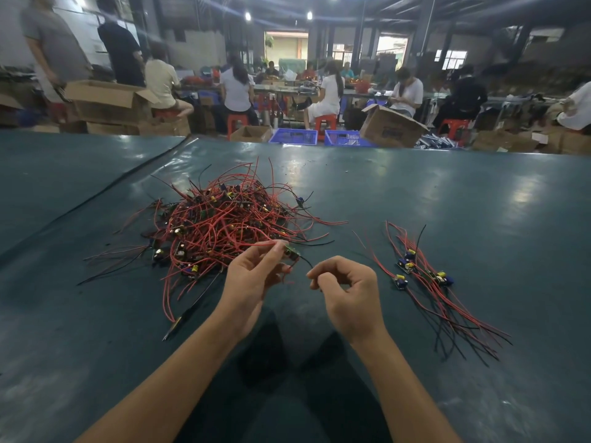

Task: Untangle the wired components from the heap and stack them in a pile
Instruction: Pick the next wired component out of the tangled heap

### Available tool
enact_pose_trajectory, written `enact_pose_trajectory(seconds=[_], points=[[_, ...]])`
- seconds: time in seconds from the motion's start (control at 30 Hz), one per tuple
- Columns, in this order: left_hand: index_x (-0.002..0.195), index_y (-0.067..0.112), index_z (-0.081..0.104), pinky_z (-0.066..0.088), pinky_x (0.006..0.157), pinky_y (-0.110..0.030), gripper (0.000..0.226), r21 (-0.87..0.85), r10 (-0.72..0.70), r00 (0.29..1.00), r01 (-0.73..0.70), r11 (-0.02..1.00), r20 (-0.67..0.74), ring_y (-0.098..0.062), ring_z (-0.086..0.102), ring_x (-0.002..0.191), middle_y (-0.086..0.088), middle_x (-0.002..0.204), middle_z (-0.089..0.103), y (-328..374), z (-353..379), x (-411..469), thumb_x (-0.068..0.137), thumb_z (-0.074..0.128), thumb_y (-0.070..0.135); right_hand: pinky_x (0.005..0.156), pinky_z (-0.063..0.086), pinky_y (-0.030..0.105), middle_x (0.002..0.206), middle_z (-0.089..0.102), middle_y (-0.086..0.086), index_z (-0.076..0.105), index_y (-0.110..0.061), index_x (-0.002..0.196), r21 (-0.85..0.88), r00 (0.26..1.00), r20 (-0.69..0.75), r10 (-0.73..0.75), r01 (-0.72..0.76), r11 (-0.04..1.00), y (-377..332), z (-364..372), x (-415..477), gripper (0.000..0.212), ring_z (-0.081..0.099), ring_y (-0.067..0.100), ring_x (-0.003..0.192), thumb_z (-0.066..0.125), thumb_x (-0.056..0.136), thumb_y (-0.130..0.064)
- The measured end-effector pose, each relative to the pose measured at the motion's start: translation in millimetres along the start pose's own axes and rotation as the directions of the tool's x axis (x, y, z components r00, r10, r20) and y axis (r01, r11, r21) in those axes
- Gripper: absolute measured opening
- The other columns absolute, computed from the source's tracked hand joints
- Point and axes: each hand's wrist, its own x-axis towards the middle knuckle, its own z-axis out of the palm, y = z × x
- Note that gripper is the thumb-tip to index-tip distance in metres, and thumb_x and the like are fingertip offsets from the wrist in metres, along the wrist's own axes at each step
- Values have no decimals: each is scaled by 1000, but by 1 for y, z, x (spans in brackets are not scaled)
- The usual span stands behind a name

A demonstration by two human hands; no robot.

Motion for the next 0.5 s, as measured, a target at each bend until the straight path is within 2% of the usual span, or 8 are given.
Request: enact_pose_trajectory(seconds=[0.07,0.13,0.2,0.27,0.33,0.4,0.5], points=[[79,30,76,52,59,-18,23,85,134,991,-133,987,3,-10,66,63,4,72,71,1,2,-2,63,78,46,64,52,31,65,68,-5,68,-26,68,-82,1000,-13,7,-8,997,3,-2,1,21,63,17,67,53,74,-13],[78,29,75,52,59,-18,15,174,230,973,-225,959,-8,-11,66,62,4,70,71,2,4,-3,70,75,41,76,47,23,76,69,-11,68,-28,76,-157,1000,-4,17,-18,987,6,-2,1,14,64,11,82,56,78,-21],[77,24,72,53,57,-19,12,225,280,959,-266,937,-31,-14,67,61,3,69,71,0,4,-4,75,72,36,77,41,12,82,68,-15,67,-30,82,-196,1000,5,10,-9,981,8,-1,1,8,62,6,87,60,83,-32],[78,17,68,54,54,-20,13,250,313,949,-295,922,-34,-15,68,58,1,67,71,-2,3,-6,78,71,29,77,42,8,84,68,-15,66,-29,88,-194,1000,22,-3,7,981,8,2,0,16,64,6,87,64,83,-44],[78,13,65,53,52,-20,10,272,349,937,-335,902,-2,-15,67,55,-1,65,70,-4,3,-7,82,71,20,75,48,13,84,68,-13,65,-26,97,-158,999,53,10,-2,987,8,4,-2,33,66,7,85,70,79,-54],[77,13,64,51,53,-18,10,319,407,912,-399,860,46,-12,67,56,0,66,69,-6,3,-8,84,70,13,74,54,21,84,68,-13,67,-23,104,-164,995,97,17,-1,987,8,6,-3,37,67,9,83,72,80,-50],[80,13,61,51,54,-17,11,355,467,880,-467,810,93,-13,68,58,1,72,70,-6,4,-9,83,70,18,78,55,21,92,72,-9,70,-14,113,-200,991,130,-45,70,977,12,8,-2,24,68,6,85,70,90,-20]])
